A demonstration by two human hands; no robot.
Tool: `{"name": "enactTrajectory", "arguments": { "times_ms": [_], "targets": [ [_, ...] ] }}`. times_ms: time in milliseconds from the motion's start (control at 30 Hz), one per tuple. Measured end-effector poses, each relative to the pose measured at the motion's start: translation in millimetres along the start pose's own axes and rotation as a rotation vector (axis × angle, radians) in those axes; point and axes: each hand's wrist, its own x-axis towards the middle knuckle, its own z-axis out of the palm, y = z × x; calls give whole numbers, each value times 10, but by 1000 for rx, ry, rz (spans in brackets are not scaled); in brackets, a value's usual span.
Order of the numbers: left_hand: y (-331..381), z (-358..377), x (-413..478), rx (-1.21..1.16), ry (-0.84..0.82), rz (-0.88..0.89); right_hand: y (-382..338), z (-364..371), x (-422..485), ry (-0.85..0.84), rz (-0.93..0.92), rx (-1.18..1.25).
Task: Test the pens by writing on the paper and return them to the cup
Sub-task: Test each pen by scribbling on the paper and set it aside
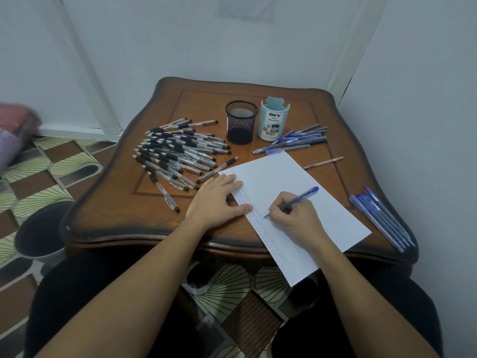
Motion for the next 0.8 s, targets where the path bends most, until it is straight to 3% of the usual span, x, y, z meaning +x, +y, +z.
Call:
{"name": "enactTrajectory", "arguments": {
  "times_ms": [67,200,367,600,800],
  "targets": [
    [-1,0,0,-1,-4,0,9,-2,22,36,21,34],
    [-10,-4,-1,-7,-6,4,-10,-56,89,139,153,376],
    [-2,-14,-6,-4,-10,5,-15,-129,121,66,158,511],
    [12,-32,-8,-5,-20,2,-52,-133,156,-42,198,488],
    [3,-29,-15,-11,-16,12,-71,-135,170,-23,216,442]
  ]
}}
